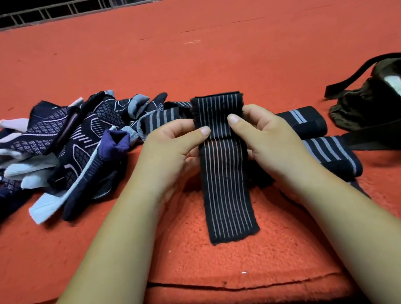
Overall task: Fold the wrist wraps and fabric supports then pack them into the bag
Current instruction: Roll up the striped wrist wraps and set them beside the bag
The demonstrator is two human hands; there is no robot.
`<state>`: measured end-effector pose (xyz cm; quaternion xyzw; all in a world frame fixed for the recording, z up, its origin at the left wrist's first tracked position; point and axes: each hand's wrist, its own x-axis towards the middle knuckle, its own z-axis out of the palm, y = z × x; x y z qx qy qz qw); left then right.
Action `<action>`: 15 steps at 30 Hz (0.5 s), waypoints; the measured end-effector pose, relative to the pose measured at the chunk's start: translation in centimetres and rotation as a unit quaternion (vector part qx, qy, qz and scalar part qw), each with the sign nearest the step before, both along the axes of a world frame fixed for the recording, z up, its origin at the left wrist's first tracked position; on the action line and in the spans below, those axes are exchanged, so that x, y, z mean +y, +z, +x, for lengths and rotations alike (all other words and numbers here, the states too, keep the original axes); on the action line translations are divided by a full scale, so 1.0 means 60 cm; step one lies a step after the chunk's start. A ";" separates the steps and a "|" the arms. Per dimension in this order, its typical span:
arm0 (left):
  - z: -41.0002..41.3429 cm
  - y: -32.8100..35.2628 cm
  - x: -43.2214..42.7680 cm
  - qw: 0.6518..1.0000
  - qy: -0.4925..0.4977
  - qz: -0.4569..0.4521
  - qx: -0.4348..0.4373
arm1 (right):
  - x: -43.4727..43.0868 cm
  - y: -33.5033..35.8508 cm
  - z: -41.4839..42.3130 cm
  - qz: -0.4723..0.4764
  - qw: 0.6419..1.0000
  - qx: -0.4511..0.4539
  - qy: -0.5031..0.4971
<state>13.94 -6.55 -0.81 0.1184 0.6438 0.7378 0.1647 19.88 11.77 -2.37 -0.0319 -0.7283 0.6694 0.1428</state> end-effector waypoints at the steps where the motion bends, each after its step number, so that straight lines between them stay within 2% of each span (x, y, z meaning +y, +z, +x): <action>1: 0.000 -0.001 0.002 1.000 0.013 0.006 0.000 | 0.000 0.000 0.000 0.008 1.000 -0.002 0.000; 5: -0.002 -0.004 0.008 0.998 0.053 0.028 0.012 | 0.002 -0.003 -0.005 -0.021 0.999 -0.011 0.032; 12: -0.004 0.004 0.010 0.996 0.036 0.083 -0.011 | 0.006 0.010 -0.012 -0.232 0.971 -0.028 0.058; 15: -0.004 0.005 0.011 0.995 0.030 0.094 -0.022 | 0.012 0.011 -0.012 -0.224 0.973 -0.018 0.055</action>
